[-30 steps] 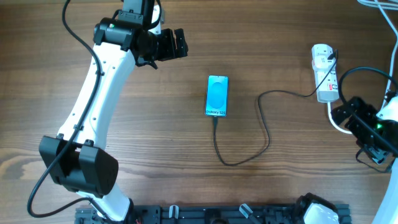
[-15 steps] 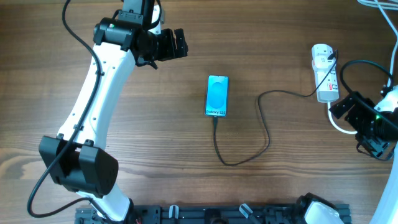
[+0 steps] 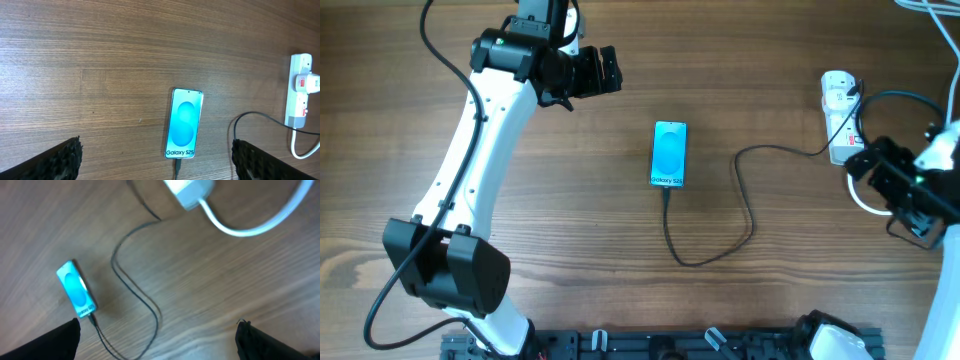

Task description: Plug charger to phone and switch on socket

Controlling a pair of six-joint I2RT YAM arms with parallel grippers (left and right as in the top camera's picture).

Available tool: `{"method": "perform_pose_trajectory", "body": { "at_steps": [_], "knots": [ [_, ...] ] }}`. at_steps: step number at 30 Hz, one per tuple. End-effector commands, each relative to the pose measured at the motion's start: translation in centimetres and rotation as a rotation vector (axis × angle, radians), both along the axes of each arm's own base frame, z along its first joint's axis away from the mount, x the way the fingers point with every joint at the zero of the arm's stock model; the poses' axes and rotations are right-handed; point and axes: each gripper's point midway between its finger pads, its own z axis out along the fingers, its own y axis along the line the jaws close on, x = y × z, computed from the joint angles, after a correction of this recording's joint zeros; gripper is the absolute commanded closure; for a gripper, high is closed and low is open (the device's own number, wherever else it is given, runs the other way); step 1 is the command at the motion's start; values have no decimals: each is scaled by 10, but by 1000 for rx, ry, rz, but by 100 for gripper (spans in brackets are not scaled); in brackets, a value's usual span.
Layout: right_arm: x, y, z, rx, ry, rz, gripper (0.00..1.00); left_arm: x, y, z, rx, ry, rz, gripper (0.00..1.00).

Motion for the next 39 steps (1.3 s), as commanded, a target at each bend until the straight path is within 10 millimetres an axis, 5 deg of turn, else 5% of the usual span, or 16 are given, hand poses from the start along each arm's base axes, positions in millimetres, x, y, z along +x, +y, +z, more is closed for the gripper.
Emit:
{"method": "perform_pose_trajectory", "body": {
  "at_steps": [1, 5, 10, 19, 31, 39],
  "knots": [
    [11, 27, 15, -52, -142, 143, 0, 1, 2, -5, 4, 13, 14, 0],
    [27, 63, 37, -116, -377, 289, 0, 1, 2, -5, 4, 13, 14, 0],
    [20, 95, 55, -175, -622, 392, 0, 1, 2, -5, 4, 13, 14, 0],
    [4, 94, 15, -259, -694, 417, 0, 1, 2, -5, 4, 13, 14, 0],
    [-11, 105, 30, -334, -993, 456, 0, 1, 2, -5, 4, 13, 14, 0],
    [-14, 114, 7, -398, -1080, 526, 0, 1, 2, -5, 4, 13, 14, 0]
  ]
}}
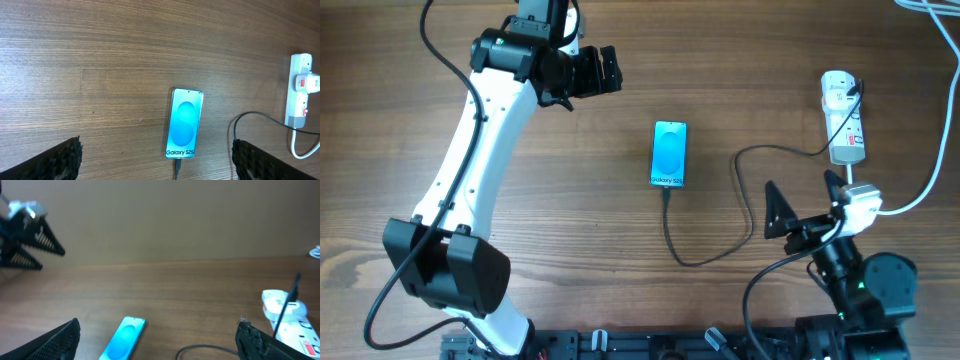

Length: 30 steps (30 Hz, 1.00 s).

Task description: Plug charger to phone and switch on socket

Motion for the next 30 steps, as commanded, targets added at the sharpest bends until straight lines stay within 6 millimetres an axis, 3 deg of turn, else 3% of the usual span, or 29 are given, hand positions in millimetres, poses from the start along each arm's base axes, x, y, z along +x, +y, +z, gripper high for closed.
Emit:
{"method": "perform_pose_trajectory", "body": {
  "at_steps": [1, 12, 30],
  "knots": [
    [-3, 6, -12, -71, -62, 31, 0, 1, 2, -5, 4, 13, 14, 0],
    [-1, 4, -15, -48, -238, 8, 1, 1, 2, -5, 4, 13, 14, 0],
    [5, -17, -26, -43, -257, -118, 0, 1, 2, -5, 4, 13, 14, 0]
  ]
}}
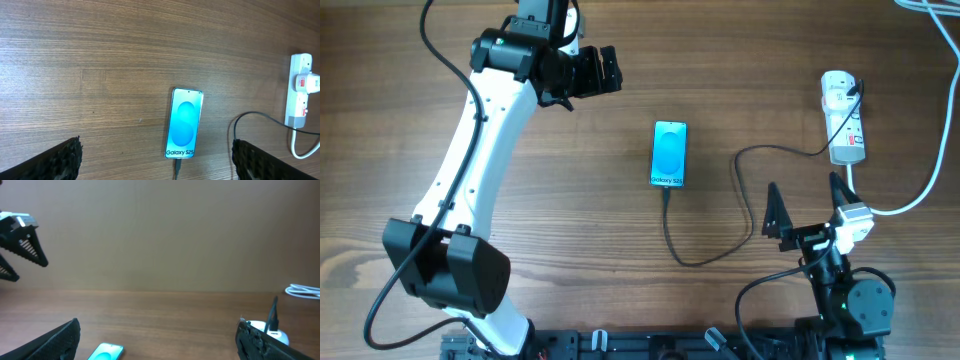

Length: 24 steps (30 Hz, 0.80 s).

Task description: Plug charger to phone and switch on socket

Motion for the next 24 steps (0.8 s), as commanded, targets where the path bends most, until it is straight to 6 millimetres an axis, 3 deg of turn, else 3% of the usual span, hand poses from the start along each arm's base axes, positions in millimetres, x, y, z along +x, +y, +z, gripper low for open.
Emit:
{"method": "perform_pose_trajectory", "body": {
  "at_steps": [1, 9, 13, 24],
  "knots": [
    [3, -5, -6, 2, -23, -34, 0, 1, 2, -5, 4, 13, 14, 0],
    [8, -10, -28, 21, 22, -51, 0, 1, 2, -5, 4, 13, 14, 0],
    [10, -19, -51, 10, 113, -91, 0, 1, 2, -5, 4, 13, 14, 0],
    [10, -29, -51, -152, 95, -136, 0, 1, 2, -5, 4, 13, 14, 0]
  ]
}}
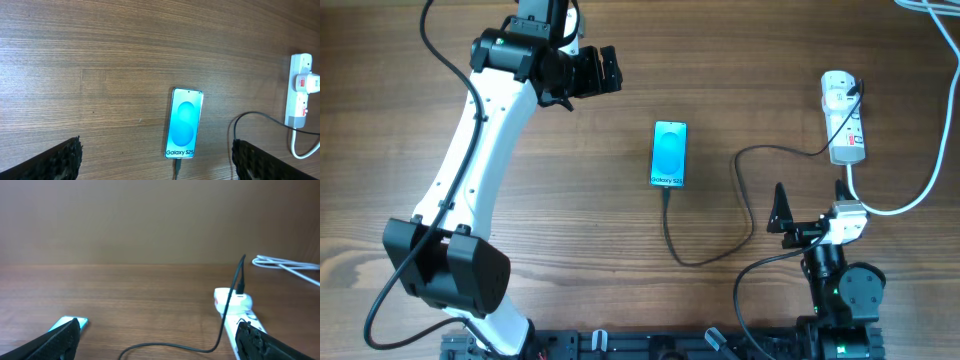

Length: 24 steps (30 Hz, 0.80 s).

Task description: Plug charger to phone and switch on socket

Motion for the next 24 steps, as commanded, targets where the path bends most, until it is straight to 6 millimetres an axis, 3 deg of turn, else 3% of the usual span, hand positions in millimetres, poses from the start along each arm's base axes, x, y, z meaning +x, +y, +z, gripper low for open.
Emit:
{"method": "perform_pose_trajectory", "body": {
  "at_steps": [1, 24],
  "knots": [
    [-1, -2, 3, -77, -17, -12, 0, 1, 2, -5, 4, 13, 14, 0],
    [0, -9, 2, -84, -15, -43, 0, 1, 2, -5, 4, 13, 14, 0]
  ]
}}
